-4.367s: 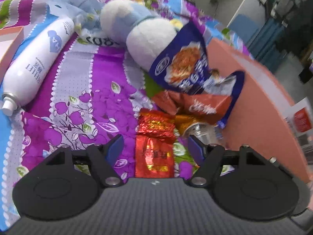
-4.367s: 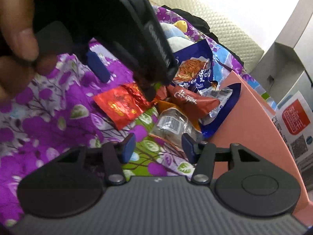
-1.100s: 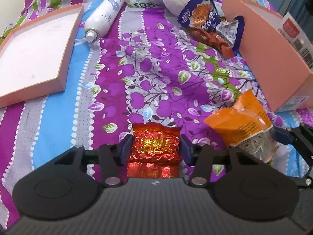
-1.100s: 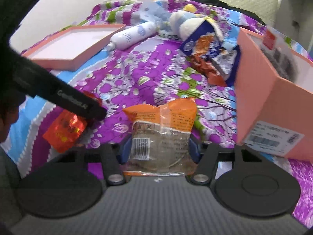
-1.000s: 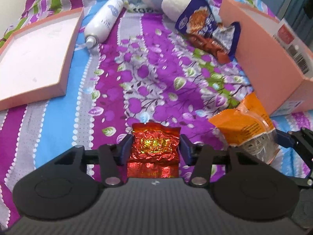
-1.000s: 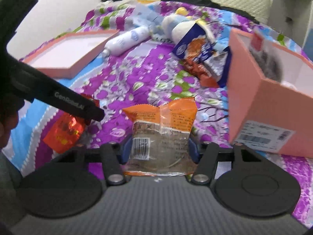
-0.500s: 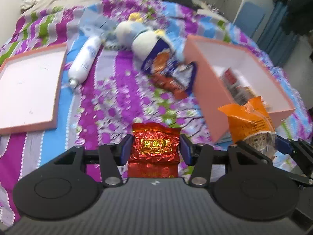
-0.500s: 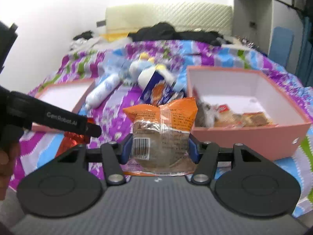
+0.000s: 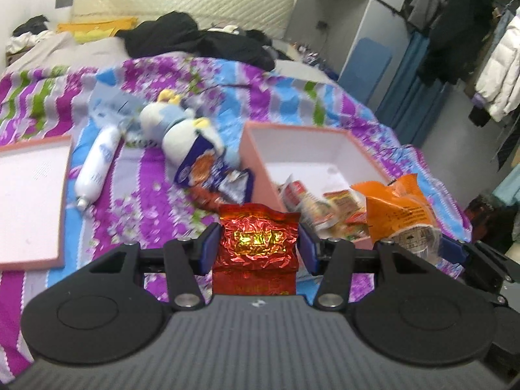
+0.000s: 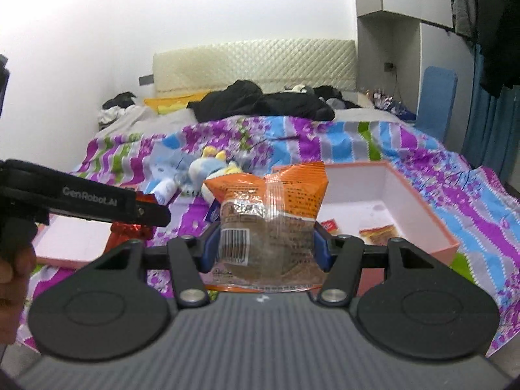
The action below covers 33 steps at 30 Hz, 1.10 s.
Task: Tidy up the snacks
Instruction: 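Lift both held packets and carry them over the pink box, then lower both packets into the pink box and open both grippers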
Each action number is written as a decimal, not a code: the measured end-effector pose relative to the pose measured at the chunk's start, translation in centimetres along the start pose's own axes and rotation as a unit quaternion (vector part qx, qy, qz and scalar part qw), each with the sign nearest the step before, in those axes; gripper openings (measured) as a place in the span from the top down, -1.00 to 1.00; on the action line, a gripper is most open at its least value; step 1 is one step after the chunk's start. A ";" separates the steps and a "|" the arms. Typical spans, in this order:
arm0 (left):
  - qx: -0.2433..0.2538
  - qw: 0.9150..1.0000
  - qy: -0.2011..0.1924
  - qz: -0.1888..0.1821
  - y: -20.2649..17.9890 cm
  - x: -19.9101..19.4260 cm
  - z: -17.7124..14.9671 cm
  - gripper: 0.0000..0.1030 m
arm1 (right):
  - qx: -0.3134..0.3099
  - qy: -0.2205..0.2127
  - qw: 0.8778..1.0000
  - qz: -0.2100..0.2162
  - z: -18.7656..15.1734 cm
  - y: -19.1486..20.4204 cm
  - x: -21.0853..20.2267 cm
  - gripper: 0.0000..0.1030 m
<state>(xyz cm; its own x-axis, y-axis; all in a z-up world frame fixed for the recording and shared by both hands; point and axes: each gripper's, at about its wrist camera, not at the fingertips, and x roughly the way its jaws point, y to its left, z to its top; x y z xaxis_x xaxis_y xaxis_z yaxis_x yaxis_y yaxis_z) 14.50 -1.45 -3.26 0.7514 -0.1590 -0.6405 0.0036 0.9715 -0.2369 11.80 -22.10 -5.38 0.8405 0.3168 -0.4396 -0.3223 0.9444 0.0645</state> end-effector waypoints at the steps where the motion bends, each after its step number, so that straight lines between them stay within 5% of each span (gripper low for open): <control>1: 0.001 1.000 -0.002 -0.003 -0.5 0.1 0.4 -0.10 | 0.001 -0.003 1.000 -0.003 0.3 -0.4 -0.1 -0.15; 11: 0.025 0.999 -0.006 -0.038 -5.3 5.0 5.6 -0.10 | 0.020 -0.008 0.999 -0.038 3.0 -6.7 3.1 -0.15; 22: 0.047 0.997 0.044 -0.048 -8.9 18.2 9.4 -0.10 | 0.048 0.038 0.996 -0.057 2.8 -13.5 11.5 -0.15; 33: 0.057 0.992 0.104 -0.043 -9.7 28.7 9.7 -0.10 | 0.083 0.103 0.990 -0.050 -0.1 -17.2 19.8 -0.17</control>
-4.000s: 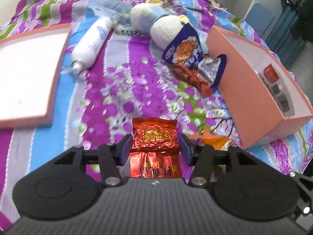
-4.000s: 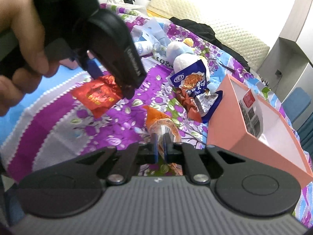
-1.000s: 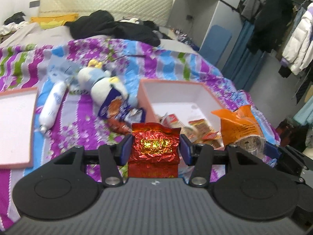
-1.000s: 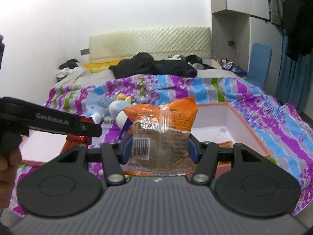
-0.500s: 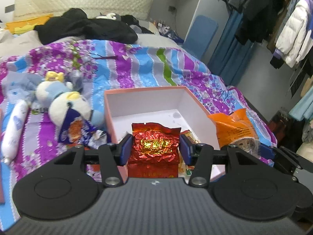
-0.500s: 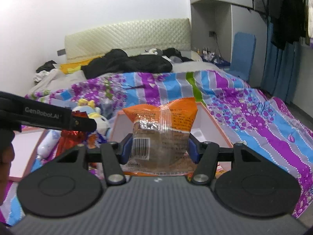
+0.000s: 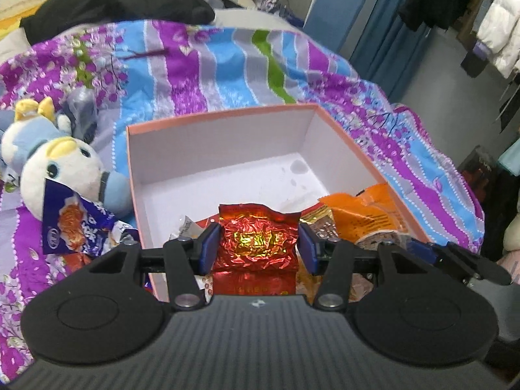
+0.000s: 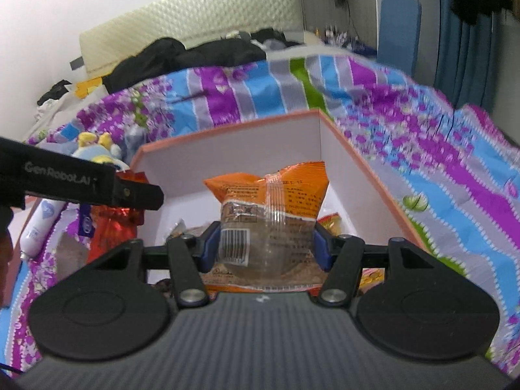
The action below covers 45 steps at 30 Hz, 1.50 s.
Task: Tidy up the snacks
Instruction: 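Lower both packets into the pink box and open both grippers, then withdraw both tools up from the pink box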
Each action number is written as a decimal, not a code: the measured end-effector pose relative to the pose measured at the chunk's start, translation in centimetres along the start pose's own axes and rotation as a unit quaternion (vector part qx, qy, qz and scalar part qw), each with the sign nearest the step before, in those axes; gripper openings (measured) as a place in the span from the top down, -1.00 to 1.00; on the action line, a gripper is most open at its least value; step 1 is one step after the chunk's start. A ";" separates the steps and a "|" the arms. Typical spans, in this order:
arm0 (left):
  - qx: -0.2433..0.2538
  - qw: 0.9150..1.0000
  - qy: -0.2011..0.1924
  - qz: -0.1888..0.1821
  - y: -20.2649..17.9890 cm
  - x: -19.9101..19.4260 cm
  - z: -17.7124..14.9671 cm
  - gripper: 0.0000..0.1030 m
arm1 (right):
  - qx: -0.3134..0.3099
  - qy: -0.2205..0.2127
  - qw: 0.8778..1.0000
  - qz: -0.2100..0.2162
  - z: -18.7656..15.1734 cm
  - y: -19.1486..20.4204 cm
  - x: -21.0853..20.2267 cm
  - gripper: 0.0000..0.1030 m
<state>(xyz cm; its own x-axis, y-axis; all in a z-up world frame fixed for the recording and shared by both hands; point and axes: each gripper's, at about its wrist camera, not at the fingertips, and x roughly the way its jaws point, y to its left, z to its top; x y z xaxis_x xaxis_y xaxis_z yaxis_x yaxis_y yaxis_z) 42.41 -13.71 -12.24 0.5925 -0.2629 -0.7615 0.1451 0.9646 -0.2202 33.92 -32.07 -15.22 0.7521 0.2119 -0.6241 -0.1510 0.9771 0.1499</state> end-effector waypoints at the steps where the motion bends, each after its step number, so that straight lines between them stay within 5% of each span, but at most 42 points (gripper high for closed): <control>1: -0.002 1.000 0.002 -0.001 0.1 0.5 0.2 -0.10 | 0.004 0.005 1.000 0.001 -0.1 -0.2 0.6 -0.17; 14: 0.004 1.000 -0.001 -0.005 0.8 0.7 1.0 -0.24 | 0.021 0.023 0.999 -0.009 0.0 -0.7 1.8 -0.36; 26: 0.003 0.998 -0.062 -0.002 0.6 -10.8 -0.8 -0.25 | 0.013 -0.039 0.999 0.000 1.0 2.8 -6.8 -0.37; 45: -0.007 0.990 -0.142 0.018 2.2 -27.5 -9.6 -0.25 | -0.024 -0.116 0.992 0.033 -1.2 10.1 -18.9 -0.37</control>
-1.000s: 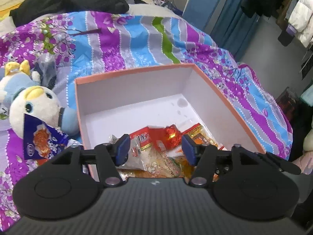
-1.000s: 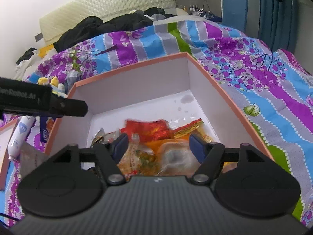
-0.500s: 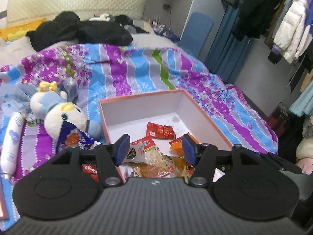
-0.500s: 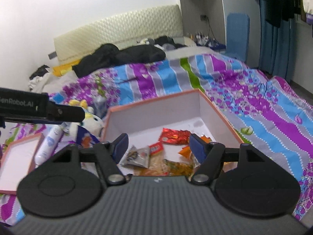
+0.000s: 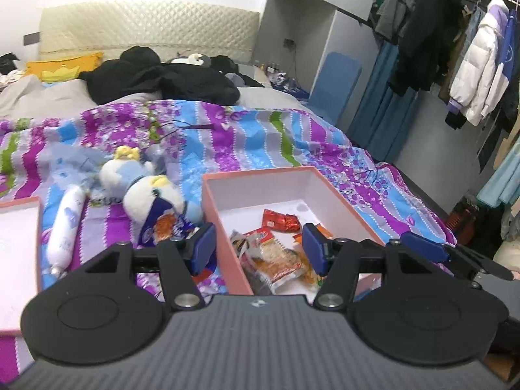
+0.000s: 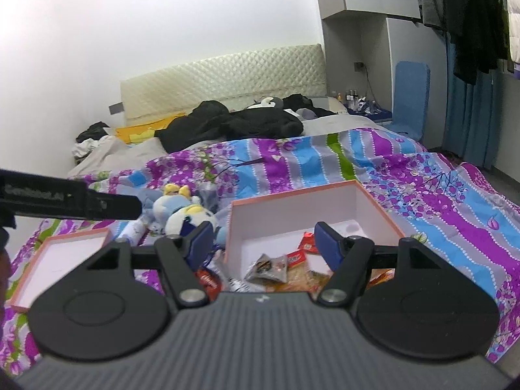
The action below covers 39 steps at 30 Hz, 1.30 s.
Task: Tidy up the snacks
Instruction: 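Withdraw both tools up from the pink box, then move both tools down toward the blue chip bag and red-brown packet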
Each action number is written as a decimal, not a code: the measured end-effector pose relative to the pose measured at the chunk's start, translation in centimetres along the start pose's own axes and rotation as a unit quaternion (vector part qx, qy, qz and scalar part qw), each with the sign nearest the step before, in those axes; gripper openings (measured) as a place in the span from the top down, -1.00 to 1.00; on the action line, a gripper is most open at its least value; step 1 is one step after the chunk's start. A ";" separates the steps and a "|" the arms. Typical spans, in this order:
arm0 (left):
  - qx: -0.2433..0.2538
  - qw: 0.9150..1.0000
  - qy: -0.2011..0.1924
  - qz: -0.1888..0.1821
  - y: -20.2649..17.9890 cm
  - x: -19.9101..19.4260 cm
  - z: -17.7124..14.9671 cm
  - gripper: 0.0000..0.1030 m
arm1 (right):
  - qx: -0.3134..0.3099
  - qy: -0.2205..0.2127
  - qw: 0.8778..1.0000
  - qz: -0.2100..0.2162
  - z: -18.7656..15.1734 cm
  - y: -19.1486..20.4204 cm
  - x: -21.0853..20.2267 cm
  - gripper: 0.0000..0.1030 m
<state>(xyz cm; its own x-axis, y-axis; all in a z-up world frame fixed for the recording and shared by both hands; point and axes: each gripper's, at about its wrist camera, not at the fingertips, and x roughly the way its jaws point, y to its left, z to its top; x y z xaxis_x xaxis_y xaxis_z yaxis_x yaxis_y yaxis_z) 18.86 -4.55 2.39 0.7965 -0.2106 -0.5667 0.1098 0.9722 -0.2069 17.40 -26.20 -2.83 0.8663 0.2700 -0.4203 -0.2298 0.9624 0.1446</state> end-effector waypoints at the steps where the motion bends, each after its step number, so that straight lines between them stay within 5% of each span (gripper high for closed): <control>1: 0.000 1.000 -0.004 0.001 0.2 -0.9 -0.4 -0.25 | -0.001 -0.001 1.000 0.004 -0.3 0.4 -0.4 -0.37; 19: -0.042 0.998 -0.002 0.053 5.3 -7.5 -9.4 -0.27 | -0.031 0.005 0.997 0.065 -7.0 6.7 -4.6 -0.37; 39: -0.096 0.992 0.031 0.078 12.2 -3.4 -14.0 -0.46 | -0.090 0.031 0.991 0.095 -11.4 10.9 -1.5 -0.37</control>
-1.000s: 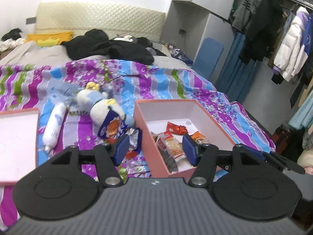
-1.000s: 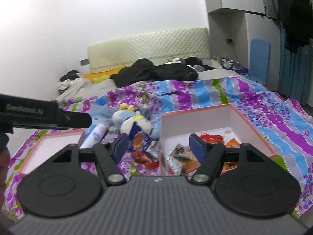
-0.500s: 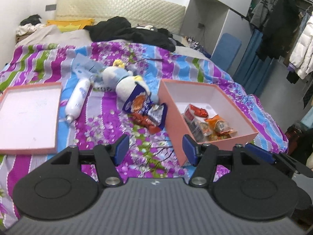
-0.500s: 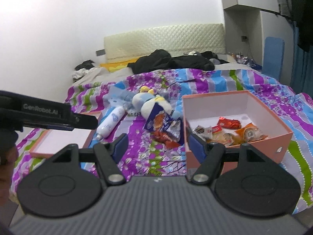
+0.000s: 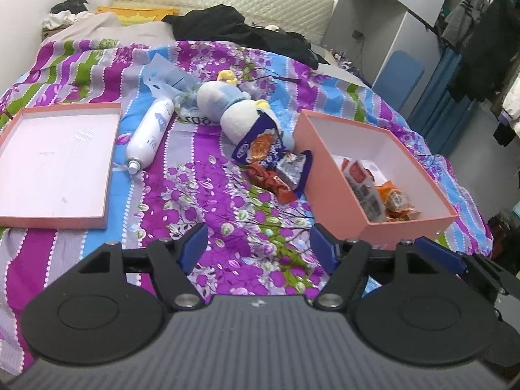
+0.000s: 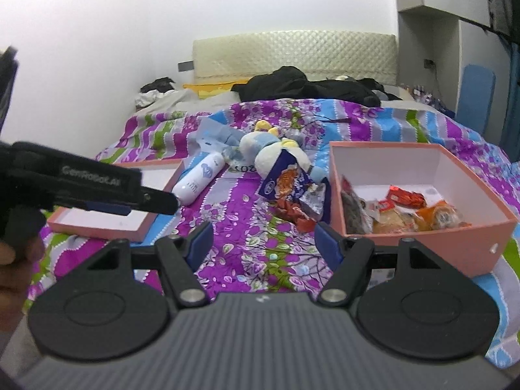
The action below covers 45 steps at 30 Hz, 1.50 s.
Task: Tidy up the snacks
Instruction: 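Move both tools down toward the blue chip bag and red-brown packet, then grasp the blue chip bag with the left gripper while the right grasps the red-brown packet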
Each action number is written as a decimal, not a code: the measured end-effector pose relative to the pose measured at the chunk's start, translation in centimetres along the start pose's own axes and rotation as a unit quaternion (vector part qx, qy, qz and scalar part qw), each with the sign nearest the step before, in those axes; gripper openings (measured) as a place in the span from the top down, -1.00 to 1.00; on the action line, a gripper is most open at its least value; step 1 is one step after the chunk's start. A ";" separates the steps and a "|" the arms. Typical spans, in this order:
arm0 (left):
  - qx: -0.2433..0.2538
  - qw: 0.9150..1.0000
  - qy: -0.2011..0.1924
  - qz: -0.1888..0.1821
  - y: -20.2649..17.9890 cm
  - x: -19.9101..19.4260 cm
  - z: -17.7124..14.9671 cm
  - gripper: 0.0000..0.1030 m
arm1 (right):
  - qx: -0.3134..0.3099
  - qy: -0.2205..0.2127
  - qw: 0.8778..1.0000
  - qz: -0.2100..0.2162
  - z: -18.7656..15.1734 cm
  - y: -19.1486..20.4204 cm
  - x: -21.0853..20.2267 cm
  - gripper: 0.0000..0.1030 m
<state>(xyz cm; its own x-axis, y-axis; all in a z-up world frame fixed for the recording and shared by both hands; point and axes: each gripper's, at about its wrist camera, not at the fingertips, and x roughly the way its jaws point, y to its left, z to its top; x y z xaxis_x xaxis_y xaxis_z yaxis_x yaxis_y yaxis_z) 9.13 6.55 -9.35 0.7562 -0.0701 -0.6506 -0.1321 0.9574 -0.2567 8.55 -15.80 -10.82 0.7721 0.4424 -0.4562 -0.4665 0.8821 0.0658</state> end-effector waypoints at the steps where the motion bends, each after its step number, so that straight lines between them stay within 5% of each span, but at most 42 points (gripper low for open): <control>1: -0.003 1.000 0.002 0.002 0.4 0.6 0.2 -0.47 | -0.005 0.000 1.000 0.001 0.0 0.2 0.4 -0.37; 10: -0.014 1.000 -0.003 -0.015 3.6 6.1 2.7 -0.60 | -0.044 0.008 0.999 0.001 -0.4 2.0 6.8 -0.37; 22: 0.036 0.997 0.018 -0.071 6.2 20.6 6.8 -0.60 | -0.111 0.070 0.988 -0.086 -2.1 0.8 20.9 -0.30; 30: 0.139 0.983 0.000 -0.118 5.5 28.9 8.1 -0.58 | -0.151 0.074 0.980 -0.108 -2.9 0.6 26.5 -0.21; 39: 0.163 0.978 -0.003 -0.130 4.6 33.9 10.7 -0.60 | -0.213 0.070 0.964 -0.143 -3.1 1.0 29.9 -0.21; 45: 0.219 0.964 0.024 -0.148 3.2 36.1 11.4 -0.56 | -0.196 0.087 0.966 -0.142 -2.8 -0.3 31.5 -0.21</control>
<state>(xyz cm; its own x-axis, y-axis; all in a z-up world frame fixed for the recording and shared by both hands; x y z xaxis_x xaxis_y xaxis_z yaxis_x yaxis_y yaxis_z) 43.29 10.26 -25.52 0.6870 -0.3617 -0.6302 0.3760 0.9191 -0.1177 31.76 -2.63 -27.71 0.8241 0.1277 -0.5519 -0.4013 0.8192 -0.4097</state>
